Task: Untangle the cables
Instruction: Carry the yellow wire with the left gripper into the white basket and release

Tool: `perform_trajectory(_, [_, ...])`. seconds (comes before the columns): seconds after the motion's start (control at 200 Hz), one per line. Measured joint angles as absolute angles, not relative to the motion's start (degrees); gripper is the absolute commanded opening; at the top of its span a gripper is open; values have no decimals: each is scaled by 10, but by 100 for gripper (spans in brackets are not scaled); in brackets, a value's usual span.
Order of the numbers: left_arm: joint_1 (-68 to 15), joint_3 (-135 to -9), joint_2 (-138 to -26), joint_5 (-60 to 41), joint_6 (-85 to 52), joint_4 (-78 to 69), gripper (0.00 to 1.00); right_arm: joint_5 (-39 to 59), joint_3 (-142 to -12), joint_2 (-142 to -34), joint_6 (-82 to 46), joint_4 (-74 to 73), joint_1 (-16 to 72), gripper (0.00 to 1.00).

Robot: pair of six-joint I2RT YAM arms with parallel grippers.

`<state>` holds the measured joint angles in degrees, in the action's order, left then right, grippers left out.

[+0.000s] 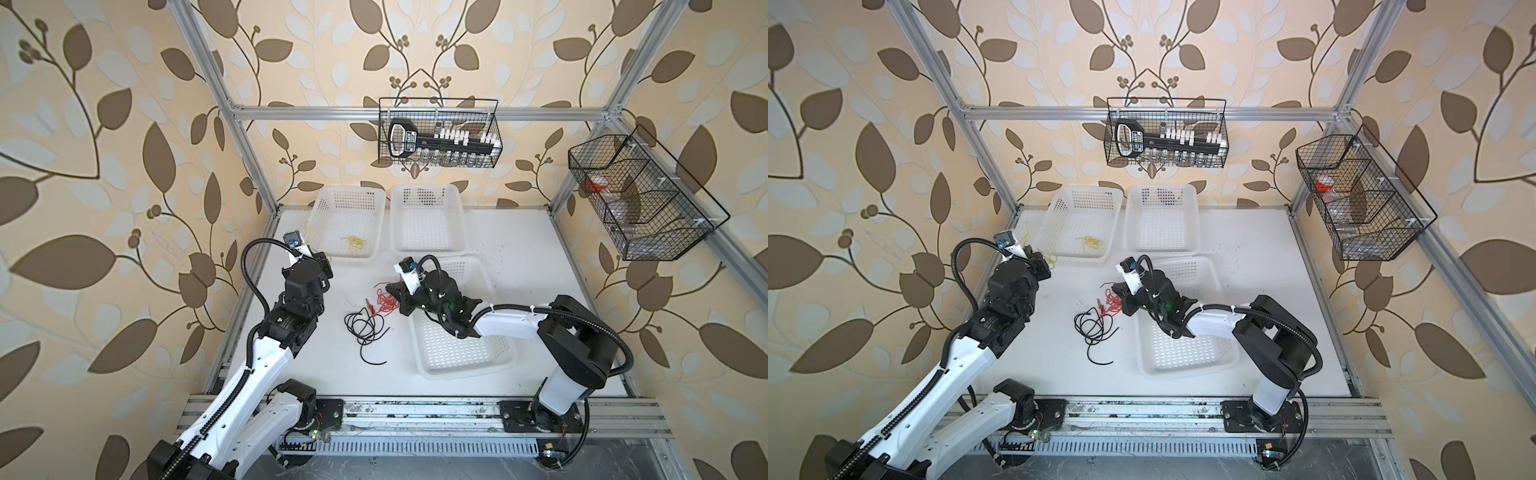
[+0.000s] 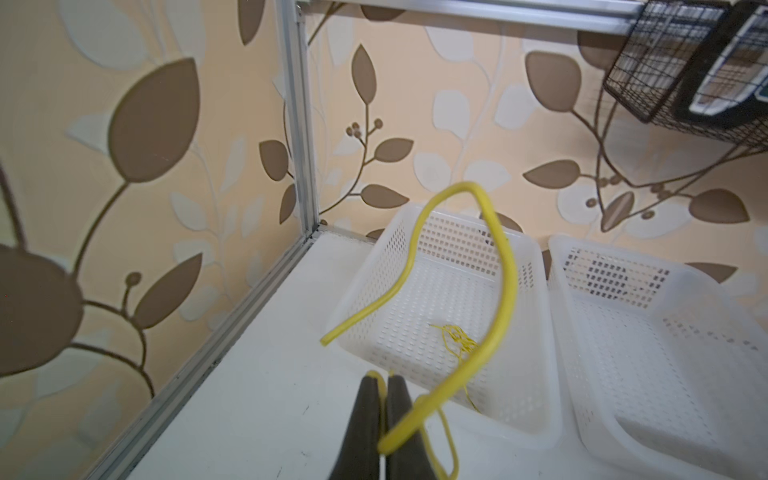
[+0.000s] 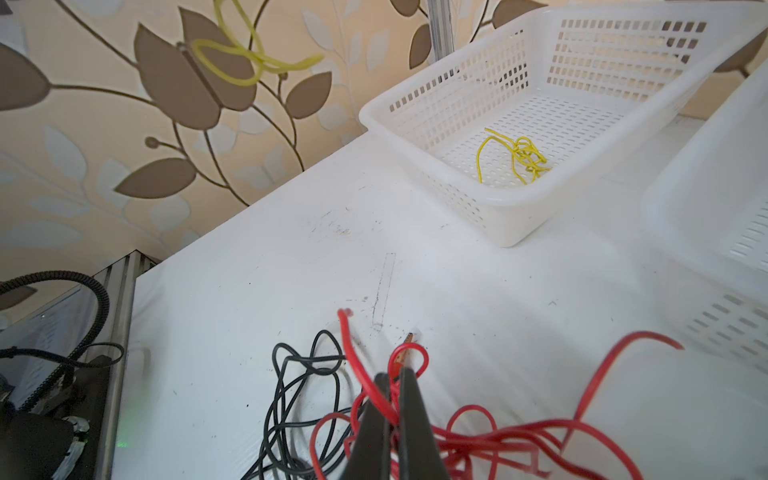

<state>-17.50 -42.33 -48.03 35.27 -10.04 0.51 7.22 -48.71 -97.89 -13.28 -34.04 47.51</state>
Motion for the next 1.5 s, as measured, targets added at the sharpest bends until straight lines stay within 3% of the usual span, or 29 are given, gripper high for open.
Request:
perform_trajectory(0.35, [-160, -443, -544, 301, -112, 11, 0, 80, -489, -979, -135, -336, 479, 0])
perform_trajectory(1.12, [-127, -740, -962, 175, -132, 105, 0, 97, -489, -953, -155, -321, 504, 0])
perform_trajectory(1.43, [-127, -778, -1016, 136, -155, 143, 65, 96, -489, -952, -157, -314, 505, 0])
perform_trajectory(1.5, [-127, -766, -1010, 128, -159, 130, 75, 96, -489, -952, -157, -312, 505, 0])
